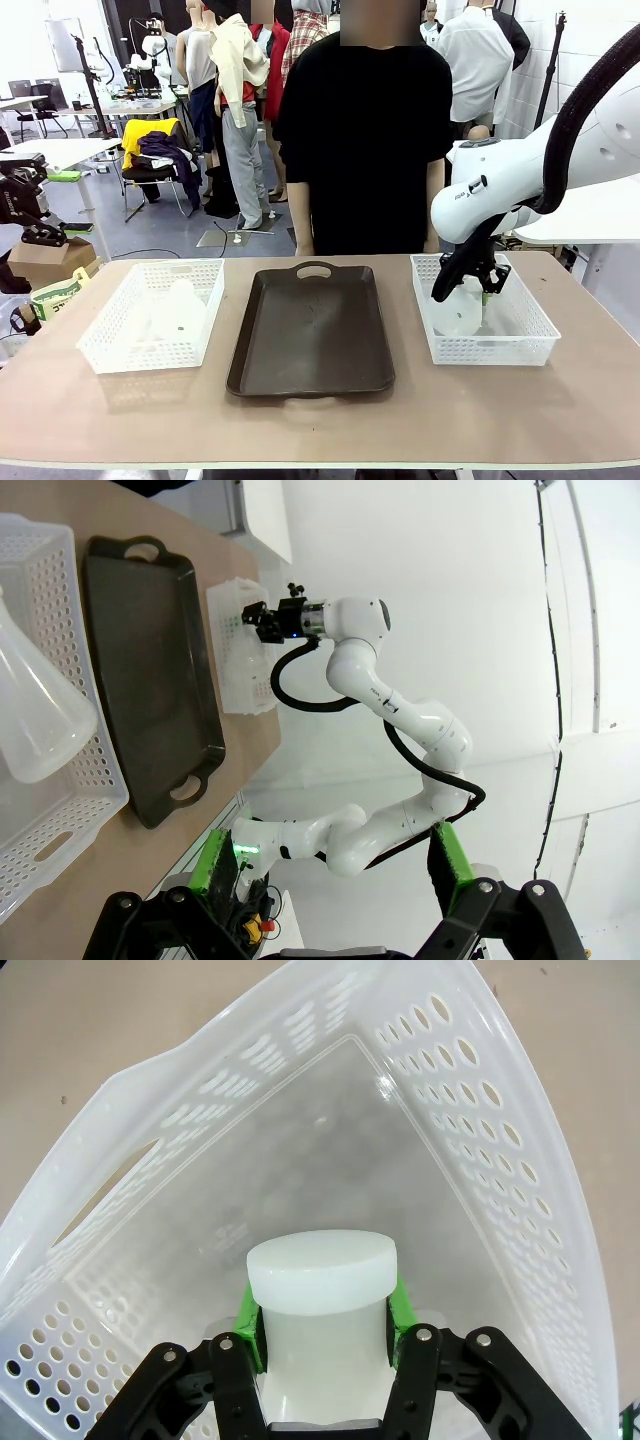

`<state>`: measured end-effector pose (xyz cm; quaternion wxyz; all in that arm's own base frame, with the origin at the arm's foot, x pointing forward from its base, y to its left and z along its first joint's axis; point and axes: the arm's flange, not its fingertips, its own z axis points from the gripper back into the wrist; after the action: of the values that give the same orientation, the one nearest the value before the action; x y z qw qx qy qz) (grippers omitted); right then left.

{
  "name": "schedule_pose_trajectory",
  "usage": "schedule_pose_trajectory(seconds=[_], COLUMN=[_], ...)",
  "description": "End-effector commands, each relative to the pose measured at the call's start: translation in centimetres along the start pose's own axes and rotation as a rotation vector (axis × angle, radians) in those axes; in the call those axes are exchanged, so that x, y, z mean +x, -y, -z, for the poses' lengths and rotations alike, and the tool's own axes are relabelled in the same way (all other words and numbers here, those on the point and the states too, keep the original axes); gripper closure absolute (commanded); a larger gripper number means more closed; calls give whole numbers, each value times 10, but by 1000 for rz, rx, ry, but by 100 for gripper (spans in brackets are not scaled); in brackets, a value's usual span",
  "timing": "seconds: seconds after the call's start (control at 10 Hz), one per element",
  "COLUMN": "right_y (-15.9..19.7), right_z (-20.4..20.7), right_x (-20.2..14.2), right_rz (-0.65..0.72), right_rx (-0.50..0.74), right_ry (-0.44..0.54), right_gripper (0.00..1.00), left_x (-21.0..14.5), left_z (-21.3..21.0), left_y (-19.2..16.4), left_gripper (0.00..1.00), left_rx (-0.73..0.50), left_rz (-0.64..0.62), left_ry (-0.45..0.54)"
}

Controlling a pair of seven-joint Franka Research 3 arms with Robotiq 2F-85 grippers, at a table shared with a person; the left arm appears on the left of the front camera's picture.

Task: Prepare the laboratory tools.
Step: While moving the picked Big flask to the Handle tray indicated by the person, stop as directed by the person.

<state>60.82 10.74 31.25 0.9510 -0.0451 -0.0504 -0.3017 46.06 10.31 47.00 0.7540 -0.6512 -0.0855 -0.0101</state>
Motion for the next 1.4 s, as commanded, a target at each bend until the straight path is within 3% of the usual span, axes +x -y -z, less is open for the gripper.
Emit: schedule_pose_trajectory(seconds=[0.0, 0.6, 0.8, 1.3], right_y=[-1, 0, 12, 34], right_z=[0, 0, -12, -30], right_x=[-1, 0, 2, 5], right_rz=[-1, 0, 32, 57], right_rx=[0, 0, -8, 58], right_ry=[0, 0, 46, 21], right_gripper=[100, 100, 100, 100], left_x=[0, 0, 0, 0], left_z=[-2, -2, -2, -2], left_y=[2, 2, 2, 2], left_gripper=[0, 0, 0, 0], left_rx=[-2, -2, -2, -2], left_rz=[3, 3, 3, 3], left_ry=[3, 3, 3, 3])
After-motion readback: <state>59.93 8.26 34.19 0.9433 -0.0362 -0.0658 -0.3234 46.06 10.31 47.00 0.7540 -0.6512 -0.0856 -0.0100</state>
